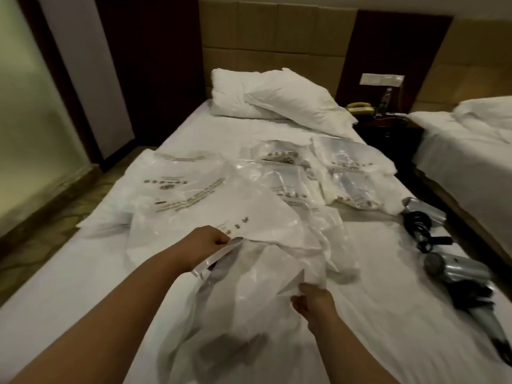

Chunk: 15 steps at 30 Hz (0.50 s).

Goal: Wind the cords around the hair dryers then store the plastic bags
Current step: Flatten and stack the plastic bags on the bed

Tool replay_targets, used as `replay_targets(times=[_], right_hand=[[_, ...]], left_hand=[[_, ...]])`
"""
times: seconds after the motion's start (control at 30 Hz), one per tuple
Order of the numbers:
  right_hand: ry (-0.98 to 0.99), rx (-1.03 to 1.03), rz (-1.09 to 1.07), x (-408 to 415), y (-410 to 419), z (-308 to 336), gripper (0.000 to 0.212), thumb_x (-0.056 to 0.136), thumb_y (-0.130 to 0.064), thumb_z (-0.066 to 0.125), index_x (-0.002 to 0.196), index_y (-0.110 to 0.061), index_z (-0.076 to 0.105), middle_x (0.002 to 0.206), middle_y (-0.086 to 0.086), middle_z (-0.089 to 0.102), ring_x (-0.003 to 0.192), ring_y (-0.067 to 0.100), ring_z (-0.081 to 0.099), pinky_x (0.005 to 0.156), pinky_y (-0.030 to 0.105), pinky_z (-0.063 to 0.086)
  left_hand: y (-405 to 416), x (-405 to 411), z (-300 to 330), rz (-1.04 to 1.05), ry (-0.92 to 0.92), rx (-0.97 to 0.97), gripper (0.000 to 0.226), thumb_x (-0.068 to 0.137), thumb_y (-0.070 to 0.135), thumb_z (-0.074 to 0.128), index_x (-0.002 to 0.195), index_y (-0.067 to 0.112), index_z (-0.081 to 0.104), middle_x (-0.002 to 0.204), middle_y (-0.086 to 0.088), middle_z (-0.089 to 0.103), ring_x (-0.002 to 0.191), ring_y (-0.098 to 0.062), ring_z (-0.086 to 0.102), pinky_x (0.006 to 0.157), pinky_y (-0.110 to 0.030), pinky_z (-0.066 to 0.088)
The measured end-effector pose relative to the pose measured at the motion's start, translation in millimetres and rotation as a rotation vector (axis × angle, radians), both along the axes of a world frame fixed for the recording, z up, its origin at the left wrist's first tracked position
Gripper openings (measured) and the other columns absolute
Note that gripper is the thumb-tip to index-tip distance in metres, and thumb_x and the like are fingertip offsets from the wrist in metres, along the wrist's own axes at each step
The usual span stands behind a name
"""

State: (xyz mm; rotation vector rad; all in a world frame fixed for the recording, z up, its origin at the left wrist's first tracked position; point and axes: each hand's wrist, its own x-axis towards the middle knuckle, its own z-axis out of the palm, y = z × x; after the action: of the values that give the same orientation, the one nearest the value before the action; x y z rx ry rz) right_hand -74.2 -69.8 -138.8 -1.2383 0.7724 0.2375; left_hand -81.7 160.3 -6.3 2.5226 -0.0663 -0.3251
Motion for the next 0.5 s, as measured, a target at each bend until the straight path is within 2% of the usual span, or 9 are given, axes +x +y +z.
replay_targets(times=[0.07, 0.13, 0.17, 0.2, 0.27, 0.33, 0.4, 0.5], right_hand=[[-0.075, -0.007, 0.023, -4.1, -17.1, 3.4, 0.021, 0.090, 0.004, 0.051, 0.110, 0.001, 0.051, 0.084, 0.017, 0.058, 0.065, 0.026, 0.059, 0.057, 0.029, 0.047], [-0.101, -0.092, 0.004, -8.0, -37.0, 3.8, 0.022, 0.090, 0.003, 0.051, 0.110, -0.003, 0.051, 0.092, 0.015, 0.058, 0.070, 0.025, 0.062, 0.062, 0.030, 0.049], [-0.106, -0.181, -0.015, -9.2, -49.9, 2.3, 0.022, 0.089, 0.002, 0.050, 0.111, -0.004, 0.052, 0.094, 0.013, 0.058, 0.073, 0.025, 0.062, 0.066, 0.033, 0.050], [-0.098, -0.316, -0.034, -10.7, -64.6, 2.1, 0.024, 0.089, 0.000, 0.050, 0.113, -0.004, 0.052, 0.095, 0.012, 0.059, 0.079, 0.028, 0.063, 0.073, 0.037, 0.050], [-0.054, -0.614, -0.087, -16.1, -106.1, -0.7, 0.031, 0.089, -0.003, 0.050, 0.119, 0.000, 0.052, 0.107, 0.018, 0.059, 0.099, 0.035, 0.058, 0.086, 0.036, 0.043], [-0.026, -0.817, -0.185, -22.5, -151.5, -2.9, 0.034, 0.089, -0.004, 0.053, 0.122, 0.002, 0.050, 0.125, 0.025, 0.050, 0.112, 0.039, 0.049, 0.092, 0.038, 0.039], [0.020, -0.979, -0.233, -27.8, -192.3, -2.5, 0.040, 0.089, -0.006, 0.056, 0.127, 0.001, 0.048, 0.135, 0.027, 0.041, 0.119, 0.042, 0.044, 0.096, 0.045, 0.038], [0.121, -1.176, -0.127, -32.5, -243.4, -0.5, 0.054, 0.088, -0.017, 0.060, 0.137, -0.004, 0.040, 0.147, 0.021, 0.028, 0.128, 0.042, 0.034, 0.101, 0.050, 0.035]], left_hand=[[-22.3, 4.9, -6.9, -0.041, -0.017, 0.016, 0.031, 0.096, 0.027, 0.047, 0.078, 0.008, 0.063, 0.071, -0.002, 0.059, 0.065, -0.015, 0.054, 0.061, -0.022, 0.040], [-45.2, 10.1, -16.6, -0.064, -0.038, 0.009, 0.022, 0.097, 0.029, 0.046, 0.099, 0.017, 0.064, 0.083, 0.000, 0.066, 0.065, -0.007, 0.061, 0.057, -0.014, 0.043], [-53.9, 12.2, -21.0, -0.065, -0.038, -0.002, 0.022, 0.097, 0.027, 0.047, 0.111, 0.018, 0.061, 0.083, 0.001, 0.067, 0.058, -0.001, 0.061, 0.054, -0.011, 0.043], [-61.5, 14.4, -24.5, -0.069, -0.034, -0.009, 0.027, 0.097, 0.025, 0.048, 0.121, 0.017, 0.057, 0.079, 0.004, 0.066, 0.051, 0.000, 0.059, 0.051, -0.010, 0.042], [-78.0, 20.1, -30.6, -0.087, -0.030, 0.007, 0.037, 0.095, 0.021, 0.051, 0.132, 0.018, 0.051, 0.074, 0.008, 0.063, 0.048, -0.002, 0.057, 0.051, -0.011, 0.041], [-92.8, 23.5, -32.0, -0.104, -0.027, 0.003, 0.040, 0.093, 0.015, 0.051, 0.132, 0.020, 0.051, 0.073, 0.006, 0.063, 0.049, -0.004, 0.056, 0.052, -0.014, 0.043], [-105.4, 25.4, -30.2, -0.134, -0.028, -0.009, 0.034, 0.092, 0.010, 0.049, 0.123, 0.021, 0.058, 0.071, 0.002, 0.063, 0.049, -0.006, 0.055, 0.053, -0.018, 0.045], [-120.4, 29.1, -27.6, -0.147, -0.022, -0.013, 0.028, 0.092, 0.007, 0.046, 0.114, 0.014, 0.063, 0.065, 0.000, 0.060, 0.047, -0.004, 0.053, 0.052, -0.020, 0.046]])
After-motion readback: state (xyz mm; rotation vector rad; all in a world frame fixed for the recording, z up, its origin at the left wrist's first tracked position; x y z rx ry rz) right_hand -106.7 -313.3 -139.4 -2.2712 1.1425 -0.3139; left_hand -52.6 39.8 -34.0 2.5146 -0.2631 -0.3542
